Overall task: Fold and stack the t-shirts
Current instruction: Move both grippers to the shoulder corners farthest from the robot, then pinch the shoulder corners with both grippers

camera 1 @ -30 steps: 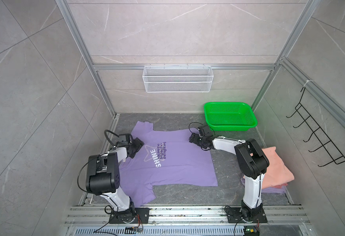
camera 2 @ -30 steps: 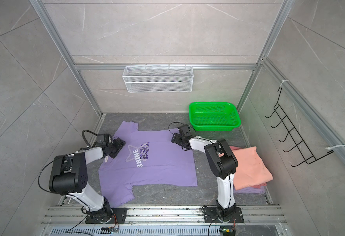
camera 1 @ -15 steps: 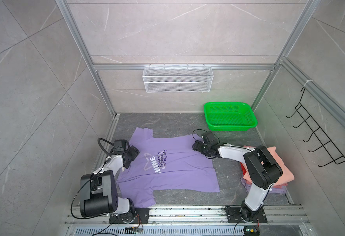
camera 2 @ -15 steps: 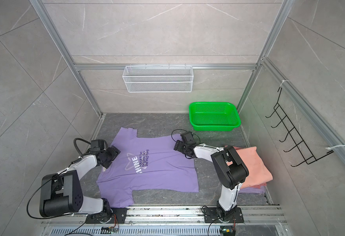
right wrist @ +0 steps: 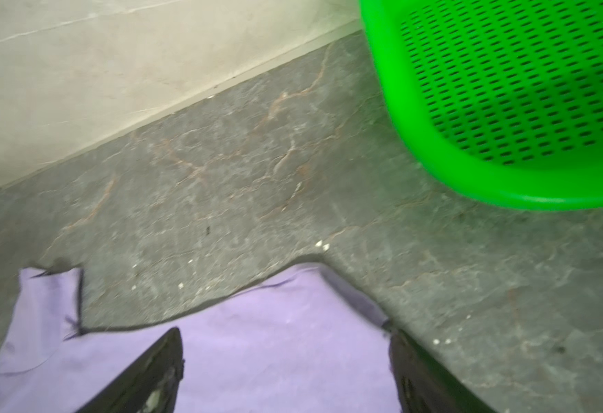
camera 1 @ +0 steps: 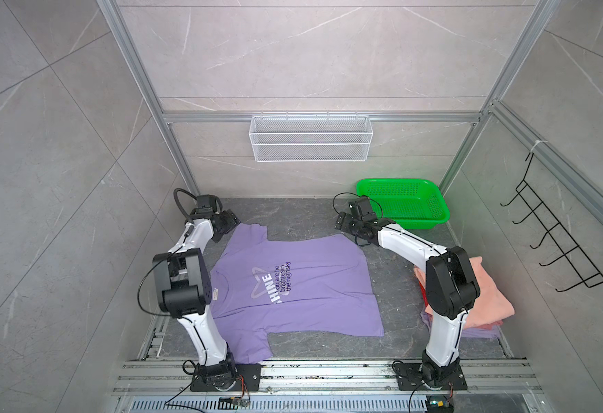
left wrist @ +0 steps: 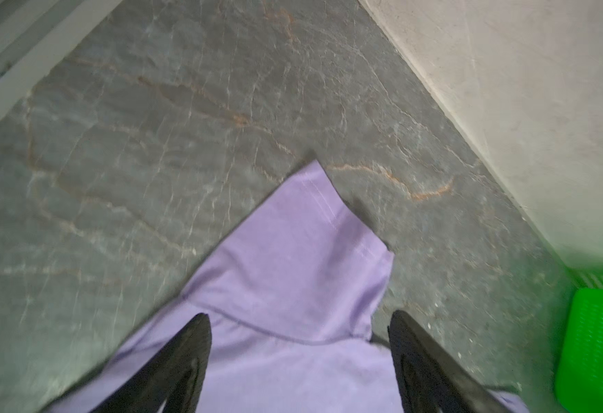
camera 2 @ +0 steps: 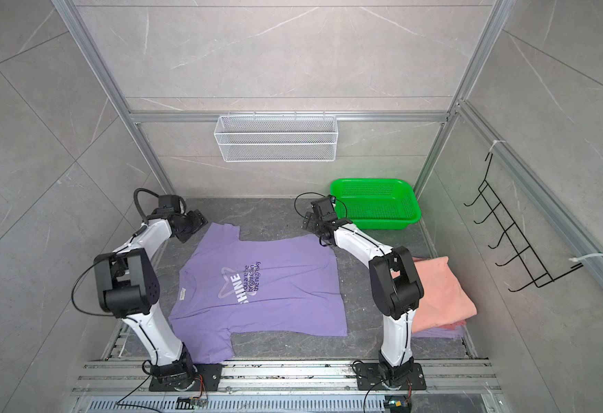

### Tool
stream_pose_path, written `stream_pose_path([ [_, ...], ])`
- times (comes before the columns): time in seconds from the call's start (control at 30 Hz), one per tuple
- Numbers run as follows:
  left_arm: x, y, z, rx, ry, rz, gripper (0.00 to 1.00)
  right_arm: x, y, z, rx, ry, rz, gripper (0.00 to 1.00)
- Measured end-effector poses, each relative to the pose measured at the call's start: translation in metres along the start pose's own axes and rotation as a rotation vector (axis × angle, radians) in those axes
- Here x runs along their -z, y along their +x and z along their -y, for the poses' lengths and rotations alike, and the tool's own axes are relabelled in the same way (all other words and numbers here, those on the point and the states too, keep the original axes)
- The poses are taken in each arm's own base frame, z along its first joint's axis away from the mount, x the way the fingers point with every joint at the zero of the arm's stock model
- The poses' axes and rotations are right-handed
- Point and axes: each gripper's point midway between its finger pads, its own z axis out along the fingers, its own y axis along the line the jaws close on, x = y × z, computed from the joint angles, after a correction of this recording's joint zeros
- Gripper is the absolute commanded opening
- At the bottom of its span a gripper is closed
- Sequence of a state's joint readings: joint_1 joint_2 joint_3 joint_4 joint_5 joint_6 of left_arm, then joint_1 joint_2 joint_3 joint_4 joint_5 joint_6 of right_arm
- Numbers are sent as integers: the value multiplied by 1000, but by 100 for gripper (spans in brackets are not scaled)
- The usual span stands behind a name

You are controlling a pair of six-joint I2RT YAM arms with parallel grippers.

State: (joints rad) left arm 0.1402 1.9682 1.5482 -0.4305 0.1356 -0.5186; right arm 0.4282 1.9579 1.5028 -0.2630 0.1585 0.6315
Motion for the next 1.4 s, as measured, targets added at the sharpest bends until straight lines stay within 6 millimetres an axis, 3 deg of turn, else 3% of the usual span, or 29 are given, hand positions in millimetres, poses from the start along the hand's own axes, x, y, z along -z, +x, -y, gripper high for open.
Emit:
stream_pose_path([
  [0.2, -42, -23, 6, -67, -13, -36, 80, -19, 5, 31, -21, 73, -37, 90],
  [0.37, -67, -33, 11, -94, 1, -51, 76, -23, 8, 38, -24, 88, -50, 90],
  [0.6, -106, -20, 2, -93, -11, -112, 71, -29, 26, 59, -29, 128, -89, 90],
  [0.73, -107, -20, 10, -116, -16, -105, 67, -30, 29, 70, -37, 150, -97, 90],
  [1.0, -113, 3, 24, -185, -115, -139, 59, -27, 25, 84, -15, 211, -92, 90],
  [1.07, -113, 6, 27, -196, -131, -141, 53, -26, 25, 84, -6, 216, -94, 91],
  [1.4, -113, 6, 14, -170, -213, -142, 3, -27, 23, 79, 8, 196, -102, 90],
])
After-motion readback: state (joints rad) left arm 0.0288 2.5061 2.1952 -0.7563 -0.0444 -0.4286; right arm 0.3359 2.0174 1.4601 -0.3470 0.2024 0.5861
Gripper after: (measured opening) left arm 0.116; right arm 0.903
